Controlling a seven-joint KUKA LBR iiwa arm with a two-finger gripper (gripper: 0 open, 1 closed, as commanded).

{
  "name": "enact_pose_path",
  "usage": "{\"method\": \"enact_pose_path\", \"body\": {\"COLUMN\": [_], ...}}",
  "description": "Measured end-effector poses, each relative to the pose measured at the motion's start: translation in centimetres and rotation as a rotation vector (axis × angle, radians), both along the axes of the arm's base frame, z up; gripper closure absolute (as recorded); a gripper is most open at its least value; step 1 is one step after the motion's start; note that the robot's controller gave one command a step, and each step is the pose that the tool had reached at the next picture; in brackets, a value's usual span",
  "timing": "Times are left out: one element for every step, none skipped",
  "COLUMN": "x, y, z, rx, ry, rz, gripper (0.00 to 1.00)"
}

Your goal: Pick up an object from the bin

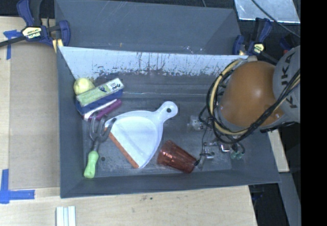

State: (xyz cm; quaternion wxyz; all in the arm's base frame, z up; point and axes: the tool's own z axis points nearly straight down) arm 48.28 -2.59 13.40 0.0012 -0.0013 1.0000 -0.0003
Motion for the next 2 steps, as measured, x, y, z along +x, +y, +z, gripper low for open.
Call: {"method": "enact_pose_path", "body": {"x": [0.0, 0.2], "y": [0.0, 0.6], "z": [0.0, -6.5], "rx": [0.0, 0.0], "ry": [0.0, -0.007], "rz": [0.0, 0.071], "gripper": [0.0, 0.0]}}
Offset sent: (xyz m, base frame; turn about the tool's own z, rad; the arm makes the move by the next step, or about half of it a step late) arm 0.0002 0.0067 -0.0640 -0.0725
